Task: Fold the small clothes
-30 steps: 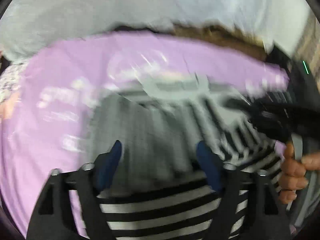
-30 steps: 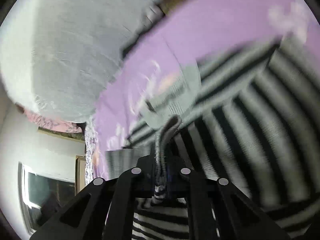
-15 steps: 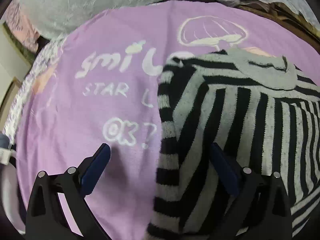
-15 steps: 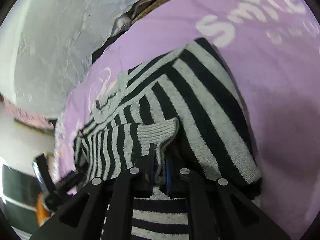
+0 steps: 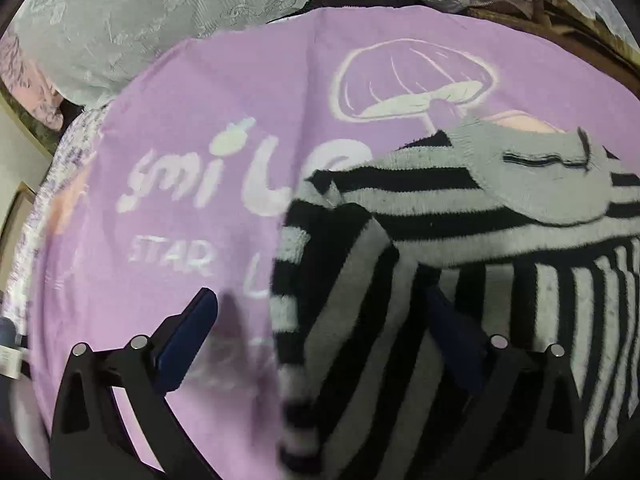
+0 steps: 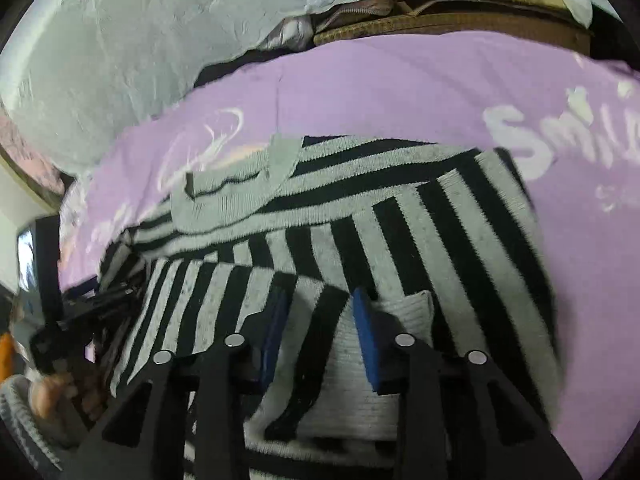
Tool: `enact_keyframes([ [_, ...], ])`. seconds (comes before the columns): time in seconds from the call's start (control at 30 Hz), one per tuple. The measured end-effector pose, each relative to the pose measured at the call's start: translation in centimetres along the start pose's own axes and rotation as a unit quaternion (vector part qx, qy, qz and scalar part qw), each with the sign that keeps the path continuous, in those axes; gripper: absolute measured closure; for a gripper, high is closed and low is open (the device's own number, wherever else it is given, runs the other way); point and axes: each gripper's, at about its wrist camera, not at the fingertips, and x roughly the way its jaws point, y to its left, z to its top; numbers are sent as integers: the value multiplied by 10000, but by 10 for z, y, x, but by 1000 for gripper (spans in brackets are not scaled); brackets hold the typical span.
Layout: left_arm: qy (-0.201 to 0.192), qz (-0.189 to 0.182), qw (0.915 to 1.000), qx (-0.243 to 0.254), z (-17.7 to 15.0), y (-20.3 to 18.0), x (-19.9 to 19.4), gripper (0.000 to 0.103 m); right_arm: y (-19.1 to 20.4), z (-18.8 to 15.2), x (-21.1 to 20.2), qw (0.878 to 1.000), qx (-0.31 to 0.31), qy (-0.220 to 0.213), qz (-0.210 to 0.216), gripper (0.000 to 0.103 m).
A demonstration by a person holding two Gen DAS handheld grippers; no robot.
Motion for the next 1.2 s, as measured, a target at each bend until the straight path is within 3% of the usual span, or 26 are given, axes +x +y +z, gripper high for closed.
enact_keyframes([
  [0.07,-422,-180,9989,55,-6,8,-35,5,14,-5,-29,9983,-463,-325,131,64],
  [0.13,-708,-294,9969,179,-26,11,-57,4,21,-21,-34,9968,-780,-192,37,64],
  [0.23,-118,-356,9984,428,-62,7,-30,4,6,-48,-6,9972,-636,399,-49,63],
  [0.27,-153,-405,9986,309,-80,10,-20,4,7,-55,-12,9973,-728,111,-58,64],
  [0.3,-399,-467,9981,44,-88,18,-25,4,11,-54,-14,9967,-781,147,-165,65],
  [0.37,-106,-459,9989,-87,-86,22,-37,5,21,-52,-40,9972,-743,69,-79,62],
  [0.47,-536,-557,9968,-183,-95,35,-73,4,25,-64,-81,9956,-885,-250,155,55],
  [0.53,-504,-683,9963,-116,-111,36,-77,4,20,-87,-79,9956,-914,92,190,46],
  [0.6,178,-623,9975,281,-141,22,-45,4,6,-113,-48,9934,-788,836,54,45],
  [0.63,223,-645,9973,274,-152,21,-41,4,3,-121,-47,9944,-805,670,104,45],
  [0.67,-175,-654,9977,-29,-163,28,-50,4,5,-126,-56,9946,-945,427,66,45],
  [0.7,-23,-654,9979,-14,-167,27,-51,4,8,-127,-63,9933,-992,585,-33,46],
  [0.8,133,-906,9958,-23,-173,34,-65,4,-3,-128,-100,9964,-770,334,91,43],
  [0.97,410,-1467,9883,-98,-215,55,-84,4,-49,-150,-141,9995,14,113,-307,41],
  [1.1,401,-1482,9877,290,-241,52,-97,4,-75,-187,-155,9953,766,8,-595,41],
  [1.2,451,-1517,9866,399,-251,50,-105,4,-91,-213,-167,9901,1315,-78,-494,41],
])
